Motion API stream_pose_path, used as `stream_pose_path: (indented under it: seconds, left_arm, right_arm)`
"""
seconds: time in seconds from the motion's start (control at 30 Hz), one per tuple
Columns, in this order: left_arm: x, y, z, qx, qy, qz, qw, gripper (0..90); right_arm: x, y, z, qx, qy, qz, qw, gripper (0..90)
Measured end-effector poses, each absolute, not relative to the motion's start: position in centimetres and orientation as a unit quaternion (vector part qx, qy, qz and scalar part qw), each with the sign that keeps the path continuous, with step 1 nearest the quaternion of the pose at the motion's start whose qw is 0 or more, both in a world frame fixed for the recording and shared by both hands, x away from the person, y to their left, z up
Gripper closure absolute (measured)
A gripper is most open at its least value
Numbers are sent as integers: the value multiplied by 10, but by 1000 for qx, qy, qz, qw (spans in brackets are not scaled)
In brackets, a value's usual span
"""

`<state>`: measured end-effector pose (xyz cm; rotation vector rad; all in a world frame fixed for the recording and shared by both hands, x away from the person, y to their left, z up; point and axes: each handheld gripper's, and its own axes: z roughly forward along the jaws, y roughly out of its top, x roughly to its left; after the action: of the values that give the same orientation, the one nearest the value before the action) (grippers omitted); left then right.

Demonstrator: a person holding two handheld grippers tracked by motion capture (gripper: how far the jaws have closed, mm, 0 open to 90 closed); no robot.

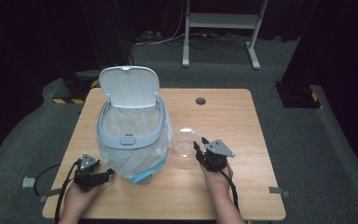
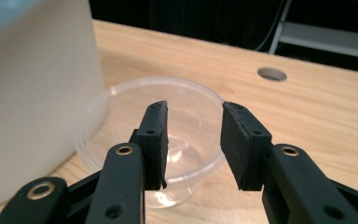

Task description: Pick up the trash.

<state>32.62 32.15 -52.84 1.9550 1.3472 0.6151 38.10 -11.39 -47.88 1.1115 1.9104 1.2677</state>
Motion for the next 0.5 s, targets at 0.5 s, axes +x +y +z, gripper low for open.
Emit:
stream_pose_path:
  seconds: [0.5]
  left_arm:
    - [326,322,-528,750,517,235,338,281]
  right_arm:
    - [377,-106,-483,407,733,464,287,608]
